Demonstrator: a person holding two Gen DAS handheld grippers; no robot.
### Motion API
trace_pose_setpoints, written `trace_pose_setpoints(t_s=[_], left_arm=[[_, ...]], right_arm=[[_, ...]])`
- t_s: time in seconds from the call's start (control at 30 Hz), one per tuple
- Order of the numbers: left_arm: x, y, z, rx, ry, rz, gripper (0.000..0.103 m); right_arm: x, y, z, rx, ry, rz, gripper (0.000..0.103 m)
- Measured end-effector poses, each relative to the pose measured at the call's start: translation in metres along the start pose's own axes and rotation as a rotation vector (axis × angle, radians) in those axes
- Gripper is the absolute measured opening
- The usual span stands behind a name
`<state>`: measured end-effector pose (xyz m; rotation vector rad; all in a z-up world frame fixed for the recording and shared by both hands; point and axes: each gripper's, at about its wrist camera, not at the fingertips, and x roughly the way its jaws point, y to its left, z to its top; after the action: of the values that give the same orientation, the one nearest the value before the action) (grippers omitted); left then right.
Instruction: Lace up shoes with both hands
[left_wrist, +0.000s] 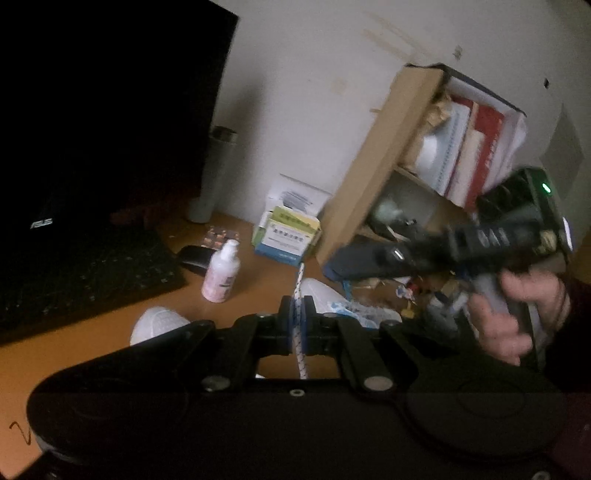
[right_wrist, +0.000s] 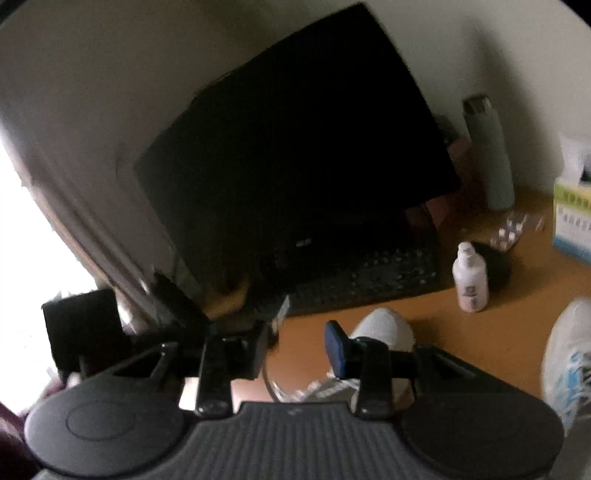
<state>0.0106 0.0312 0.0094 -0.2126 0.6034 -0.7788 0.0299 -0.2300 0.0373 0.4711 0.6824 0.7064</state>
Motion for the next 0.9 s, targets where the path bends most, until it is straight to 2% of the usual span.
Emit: trace_pose_setpoints(t_s=[0.1,0.13,0.2,0.23,0.27,0.47,0.7,0.77,0.8,0.83,0.87,0.9], left_arm=[[0.005,-0.002,-0.001,0.018,0.007,-0.003,0.001],[0.006,-0.004,-0.002,0.025,0.010,-0.007,0.001],[0.007,-0.006,-0.001,0.035,0.017,-0.008,0.001],[0.008,-0.007,-0.001,0.038,0.021,-0.007,0.001],[0.008,-0.008,-0.001,0.042,0.023,-0.005,0.001],[0.012,-0.016,0.003,0.086,0.067,0.026,0.001],[0.016,-0.018,0.006,0.087,0.088,0.048,0.001],[0.014,-0.016,0.008,0.096,0.078,0.083,0.000],[0.011,-0.013,0.012,0.110,0.066,0.124,0.000],[0.008,-0.010,0.017,0.126,0.052,0.170,0.000],[0.004,-0.005,0.024,0.146,0.027,0.239,0.000],[-0.004,0.001,0.034,0.178,-0.017,0.343,0.000]], right_arm=[[0.007,-0.007,0.004,0.055,0.014,0.025,0.036],[0.009,-0.009,0.004,0.065,0.020,0.030,0.033],[0.013,-0.014,0.003,0.090,0.032,0.060,0.021],[0.013,-0.014,0.002,0.087,0.038,0.067,0.010],[0.014,-0.014,0.000,0.077,0.041,0.069,0.003],[0.012,-0.008,-0.005,-0.002,0.045,0.067,0.003],[0.011,0.002,-0.010,-0.116,0.054,0.032,0.003],[0.012,0.002,-0.010,-0.120,0.057,0.028,0.003],[0.012,0.002,-0.011,-0.116,0.062,0.027,0.003],[0.012,0.002,-0.011,-0.112,0.060,0.023,0.008],[0.009,0.001,-0.010,-0.104,0.039,0.012,0.009],[0.006,0.000,-0.009,-0.094,0.023,0.008,0.010]])
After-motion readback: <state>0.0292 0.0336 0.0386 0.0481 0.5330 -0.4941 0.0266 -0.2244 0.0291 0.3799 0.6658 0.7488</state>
